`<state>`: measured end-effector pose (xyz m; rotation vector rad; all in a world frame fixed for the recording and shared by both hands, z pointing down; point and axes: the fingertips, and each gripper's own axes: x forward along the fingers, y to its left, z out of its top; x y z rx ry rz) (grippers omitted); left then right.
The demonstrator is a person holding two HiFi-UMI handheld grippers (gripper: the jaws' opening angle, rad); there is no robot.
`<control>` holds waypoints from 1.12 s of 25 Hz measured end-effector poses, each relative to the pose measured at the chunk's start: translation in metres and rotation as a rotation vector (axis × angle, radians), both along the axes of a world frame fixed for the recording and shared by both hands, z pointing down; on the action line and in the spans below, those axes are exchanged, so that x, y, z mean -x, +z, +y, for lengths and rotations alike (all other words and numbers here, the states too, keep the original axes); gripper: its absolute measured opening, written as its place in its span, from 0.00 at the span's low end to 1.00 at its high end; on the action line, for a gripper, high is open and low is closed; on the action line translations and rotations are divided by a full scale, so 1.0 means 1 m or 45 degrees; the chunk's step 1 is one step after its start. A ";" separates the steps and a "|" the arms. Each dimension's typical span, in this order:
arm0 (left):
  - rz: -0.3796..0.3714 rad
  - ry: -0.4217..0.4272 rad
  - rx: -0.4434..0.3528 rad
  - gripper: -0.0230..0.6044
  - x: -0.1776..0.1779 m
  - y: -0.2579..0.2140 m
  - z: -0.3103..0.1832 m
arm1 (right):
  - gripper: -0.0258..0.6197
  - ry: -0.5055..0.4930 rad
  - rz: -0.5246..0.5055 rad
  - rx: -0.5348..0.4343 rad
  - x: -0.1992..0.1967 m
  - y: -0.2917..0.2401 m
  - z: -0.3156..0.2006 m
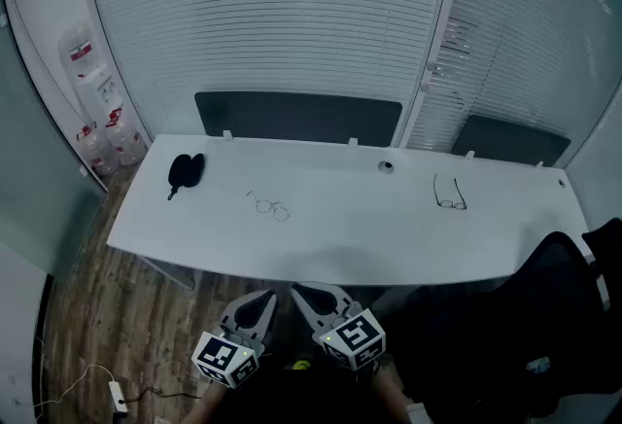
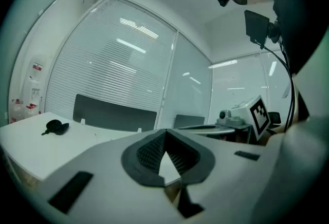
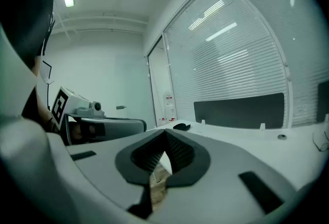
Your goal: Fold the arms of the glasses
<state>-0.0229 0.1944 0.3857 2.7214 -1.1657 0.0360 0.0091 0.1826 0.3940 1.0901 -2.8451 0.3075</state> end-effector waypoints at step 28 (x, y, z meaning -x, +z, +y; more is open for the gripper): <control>0.019 -0.036 0.047 0.05 0.011 0.008 0.010 | 0.07 -0.043 0.022 0.052 0.011 0.013 0.007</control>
